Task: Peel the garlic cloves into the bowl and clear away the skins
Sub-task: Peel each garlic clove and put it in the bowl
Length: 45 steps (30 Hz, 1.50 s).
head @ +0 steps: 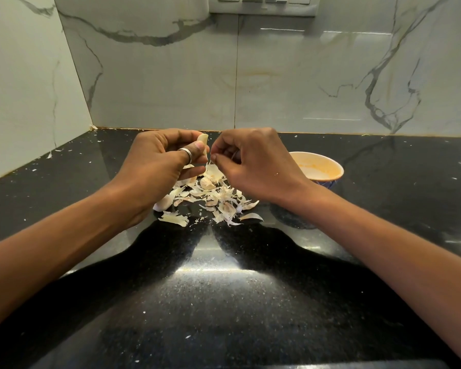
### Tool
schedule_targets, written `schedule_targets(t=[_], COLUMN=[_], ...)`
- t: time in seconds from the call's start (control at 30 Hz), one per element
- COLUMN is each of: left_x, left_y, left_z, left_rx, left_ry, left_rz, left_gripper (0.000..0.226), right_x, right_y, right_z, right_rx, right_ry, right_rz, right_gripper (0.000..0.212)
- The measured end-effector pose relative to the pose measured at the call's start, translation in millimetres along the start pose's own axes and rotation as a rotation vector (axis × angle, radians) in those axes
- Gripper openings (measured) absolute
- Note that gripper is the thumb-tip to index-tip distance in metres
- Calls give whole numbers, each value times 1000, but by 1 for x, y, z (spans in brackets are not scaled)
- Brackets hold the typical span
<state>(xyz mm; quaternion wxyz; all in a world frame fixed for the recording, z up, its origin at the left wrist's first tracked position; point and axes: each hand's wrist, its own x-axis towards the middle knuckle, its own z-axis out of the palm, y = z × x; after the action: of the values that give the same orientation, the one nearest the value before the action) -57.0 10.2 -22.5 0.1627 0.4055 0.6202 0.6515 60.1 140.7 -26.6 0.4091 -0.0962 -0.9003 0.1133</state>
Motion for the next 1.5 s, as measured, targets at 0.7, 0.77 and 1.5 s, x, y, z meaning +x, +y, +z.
schedule_targets(t=[0.7, 0.77, 1.5], left_x=[-2, -2, -1], left_y=[3, 3, 4], left_z=[0, 1, 4], left_rx=[-70, -66, -100], left_ry=[-54, -58, -102], left_rz=[-33, -30, -23], left_gripper=[17, 16, 20], right_x=[-1, -1, 1], right_y=[-2, -1, -8], right_z=[1, 1, -5], right_rx=[21, 31, 75], right_ry=[8, 15, 65], right_rz=[19, 29, 38], right_gripper=[10, 10, 19])
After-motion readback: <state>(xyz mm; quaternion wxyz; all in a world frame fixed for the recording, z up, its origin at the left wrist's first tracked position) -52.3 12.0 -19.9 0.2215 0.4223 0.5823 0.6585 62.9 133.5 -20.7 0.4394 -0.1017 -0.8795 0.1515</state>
